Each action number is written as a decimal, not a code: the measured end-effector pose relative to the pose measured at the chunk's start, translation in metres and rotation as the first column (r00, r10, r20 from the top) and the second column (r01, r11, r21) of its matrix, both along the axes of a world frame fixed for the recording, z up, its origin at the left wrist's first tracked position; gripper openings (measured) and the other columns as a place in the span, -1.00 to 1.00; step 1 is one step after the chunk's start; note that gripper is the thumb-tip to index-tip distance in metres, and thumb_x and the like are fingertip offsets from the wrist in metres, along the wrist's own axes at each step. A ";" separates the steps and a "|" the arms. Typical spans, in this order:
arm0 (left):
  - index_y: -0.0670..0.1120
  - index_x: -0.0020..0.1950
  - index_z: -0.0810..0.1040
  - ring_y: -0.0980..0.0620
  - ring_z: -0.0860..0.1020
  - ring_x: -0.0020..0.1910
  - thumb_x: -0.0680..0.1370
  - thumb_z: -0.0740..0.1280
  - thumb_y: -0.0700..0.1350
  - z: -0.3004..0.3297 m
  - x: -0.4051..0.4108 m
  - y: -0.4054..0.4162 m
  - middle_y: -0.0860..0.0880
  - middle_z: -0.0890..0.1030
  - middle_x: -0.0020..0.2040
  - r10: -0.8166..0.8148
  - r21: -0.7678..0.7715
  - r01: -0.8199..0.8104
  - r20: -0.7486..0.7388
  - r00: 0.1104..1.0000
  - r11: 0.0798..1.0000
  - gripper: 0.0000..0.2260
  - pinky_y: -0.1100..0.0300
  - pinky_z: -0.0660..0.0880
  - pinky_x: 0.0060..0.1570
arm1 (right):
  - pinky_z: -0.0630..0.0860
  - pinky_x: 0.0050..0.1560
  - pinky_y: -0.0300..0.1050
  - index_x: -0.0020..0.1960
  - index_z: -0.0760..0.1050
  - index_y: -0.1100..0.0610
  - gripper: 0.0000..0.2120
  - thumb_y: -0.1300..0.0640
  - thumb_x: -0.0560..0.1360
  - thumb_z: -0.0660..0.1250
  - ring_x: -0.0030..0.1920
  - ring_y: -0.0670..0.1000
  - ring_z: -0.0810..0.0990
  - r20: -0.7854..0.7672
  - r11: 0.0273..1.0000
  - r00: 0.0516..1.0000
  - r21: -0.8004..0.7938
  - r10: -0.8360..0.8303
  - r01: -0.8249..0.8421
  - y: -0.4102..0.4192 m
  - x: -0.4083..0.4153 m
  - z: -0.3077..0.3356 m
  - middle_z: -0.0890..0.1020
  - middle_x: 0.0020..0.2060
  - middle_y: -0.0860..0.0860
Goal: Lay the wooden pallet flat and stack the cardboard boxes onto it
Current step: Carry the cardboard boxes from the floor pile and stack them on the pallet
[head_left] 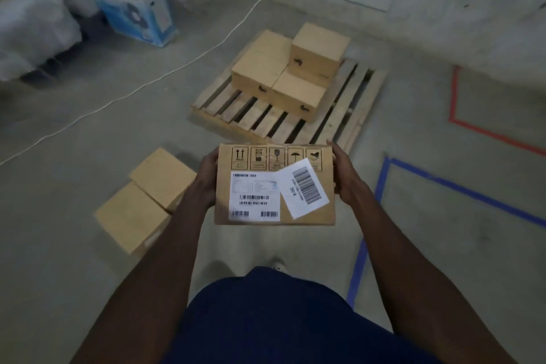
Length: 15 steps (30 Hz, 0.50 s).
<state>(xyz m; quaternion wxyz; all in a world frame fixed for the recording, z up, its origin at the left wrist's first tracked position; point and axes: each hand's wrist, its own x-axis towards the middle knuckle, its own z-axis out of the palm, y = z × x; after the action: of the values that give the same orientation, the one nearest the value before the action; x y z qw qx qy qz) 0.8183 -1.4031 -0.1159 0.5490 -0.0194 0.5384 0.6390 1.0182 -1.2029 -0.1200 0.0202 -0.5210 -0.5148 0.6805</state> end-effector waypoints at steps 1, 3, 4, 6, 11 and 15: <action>-0.15 -0.11 0.67 -0.18 0.62 -0.13 0.57 0.16 0.06 0.000 0.001 0.018 -0.18 0.67 -0.11 -0.015 -0.006 0.015 -0.006 1.000 1.000 -0.62 0.03 0.54 -0.05 | 0.49 -0.04 -0.01 0.04 0.65 -0.01 -0.37 -0.49 0.36 0.19 -0.04 0.06 0.66 0.001 1.000 1.000 -0.007 -0.007 0.007 0.018 0.008 0.001 0.73 -0.09 0.02; -0.15 -0.19 0.63 -0.15 0.59 -0.23 0.53 0.22 0.03 0.006 0.003 0.057 -0.16 0.61 -0.17 -0.100 -0.038 0.100 -0.002 0.995 0.994 -0.69 0.08 0.52 -0.15 | 0.41 -0.23 -0.09 -0.12 0.60 -0.03 -0.56 -0.39 0.44 0.23 -0.27 -0.04 0.61 0.020 0.999 0.999 0.008 -0.041 0.041 0.045 0.023 0.011 0.68 -0.27 -0.03; -0.16 -0.17 0.63 -0.13 0.60 -0.26 0.52 0.23 -0.01 0.003 0.003 0.076 -0.16 0.61 -0.18 -0.147 -0.088 0.144 -0.029 0.989 0.986 -0.72 0.11 0.51 -0.20 | 0.40 -0.27 -0.11 -0.14 0.59 -0.02 -0.61 -0.34 0.45 0.26 -0.31 -0.04 0.60 0.020 0.999 0.999 -0.001 -0.039 0.039 0.059 0.030 0.011 0.66 -0.30 -0.03; -0.17 0.03 0.61 -0.13 0.63 -0.18 0.48 0.29 -0.09 -0.005 0.001 0.114 -0.19 0.63 -0.04 -0.319 -0.159 0.302 -0.092 0.943 0.940 -0.77 0.10 0.49 -0.19 | 0.51 -0.24 -0.10 0.00 0.64 0.01 -0.57 -0.31 0.39 0.35 -0.21 0.02 0.65 0.011 0.998 0.999 -0.025 -0.051 0.052 0.081 0.039 0.014 0.70 -0.16 0.00; -0.04 0.41 0.33 -0.05 0.35 0.29 0.41 0.43 -0.13 -0.024 0.013 0.214 0.05 0.37 0.35 -0.546 -0.361 0.449 -0.236 0.804 0.817 -0.41 0.05 0.32 0.30 | 0.37 0.39 0.19 0.26 0.58 -0.01 -0.34 -0.24 0.22 0.52 0.30 0.08 0.52 0.011 0.999 0.999 0.012 -0.034 0.034 0.146 0.044 0.006 0.57 0.31 -0.01; -0.03 0.55 0.21 -0.12 0.36 0.34 0.23 0.54 -0.10 -0.049 0.010 0.282 -0.02 0.35 0.43 -0.575 -0.395 0.460 -0.253 0.778 0.795 -0.07 -0.12 0.36 0.35 | 0.22 0.41 0.01 0.43 0.44 0.09 -0.42 0.07 0.44 0.47 0.38 0.04 0.38 0.077 0.987 0.997 0.153 0.027 -0.038 0.211 0.032 -0.003 0.46 0.40 0.02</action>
<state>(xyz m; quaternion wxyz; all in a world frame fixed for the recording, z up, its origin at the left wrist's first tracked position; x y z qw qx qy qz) 0.8281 -1.1215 -0.1644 0.5867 0.1624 0.7069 0.3600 1.0502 -0.9920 -0.1234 0.0304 -0.5344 -0.5748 0.6189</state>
